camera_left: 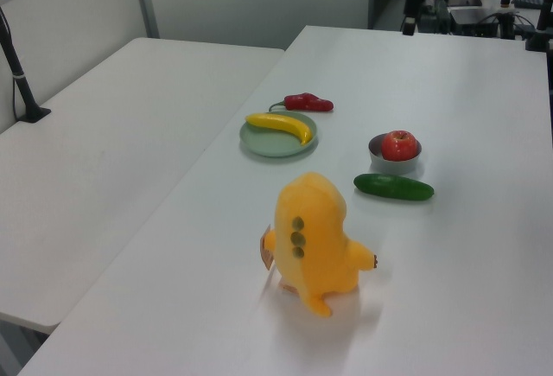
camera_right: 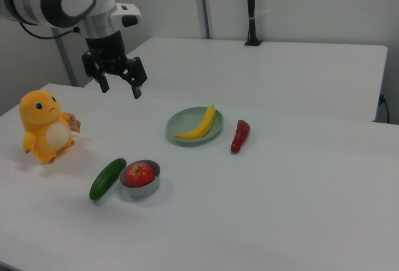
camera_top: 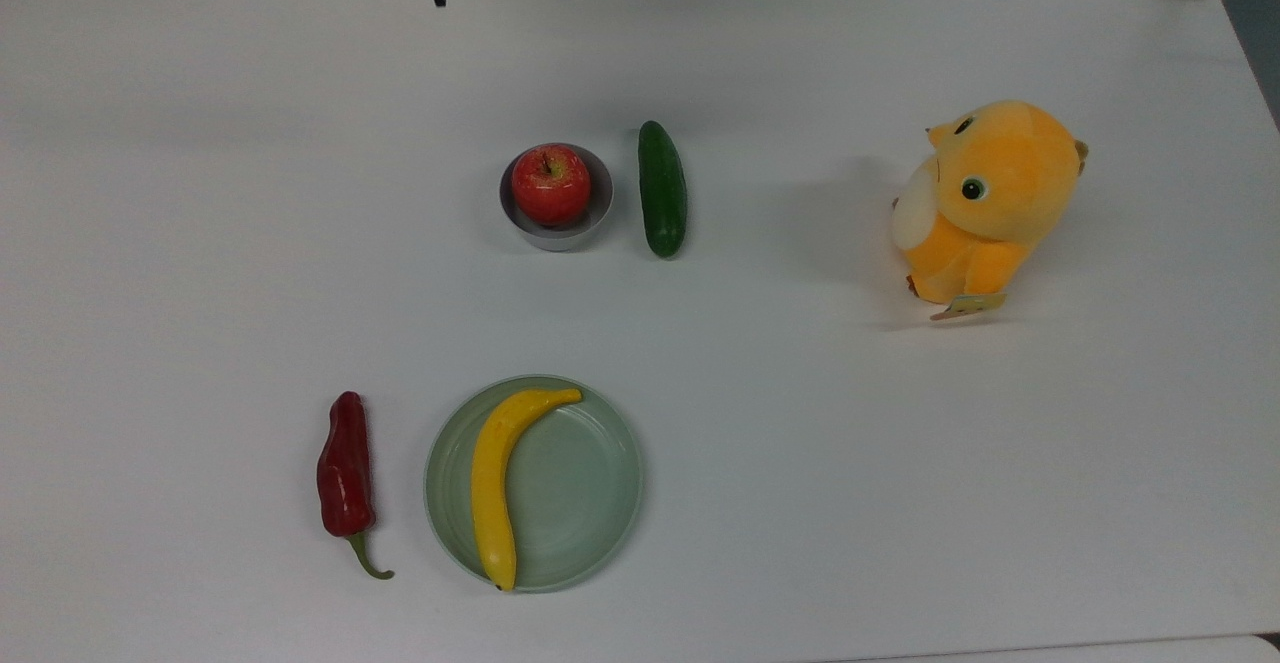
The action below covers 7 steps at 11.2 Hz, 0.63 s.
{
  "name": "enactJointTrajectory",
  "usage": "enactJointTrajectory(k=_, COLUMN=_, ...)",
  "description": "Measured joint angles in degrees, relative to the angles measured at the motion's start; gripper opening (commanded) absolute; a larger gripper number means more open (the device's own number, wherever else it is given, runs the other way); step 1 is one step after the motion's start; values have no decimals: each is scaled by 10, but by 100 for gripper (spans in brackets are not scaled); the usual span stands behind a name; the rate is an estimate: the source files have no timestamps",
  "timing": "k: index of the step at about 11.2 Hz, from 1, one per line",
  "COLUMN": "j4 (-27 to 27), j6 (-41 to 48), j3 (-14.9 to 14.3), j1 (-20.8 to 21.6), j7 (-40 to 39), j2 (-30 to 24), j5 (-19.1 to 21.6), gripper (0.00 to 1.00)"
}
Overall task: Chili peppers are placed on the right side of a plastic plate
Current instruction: 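Move the open gripper down over the red chili pepper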
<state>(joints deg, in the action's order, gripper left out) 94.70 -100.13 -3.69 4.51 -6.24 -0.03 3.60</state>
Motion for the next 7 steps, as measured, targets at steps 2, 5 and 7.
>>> enactJointTrajectory(k=2, j4=-6, j6=-38, j3=-1, j1=-2, j7=0, j2=27, j5=0, gripper=100)
enactJointTrajectory(k=5, j4=-21, j6=-167, j3=-2, j1=-15, j7=12, j2=90, j5=0, gripper=100)
enactJointTrajectory(k=7, j4=-28, j6=-259, j3=-3, j1=-28, j7=13, j2=139, j5=0, gripper=100)
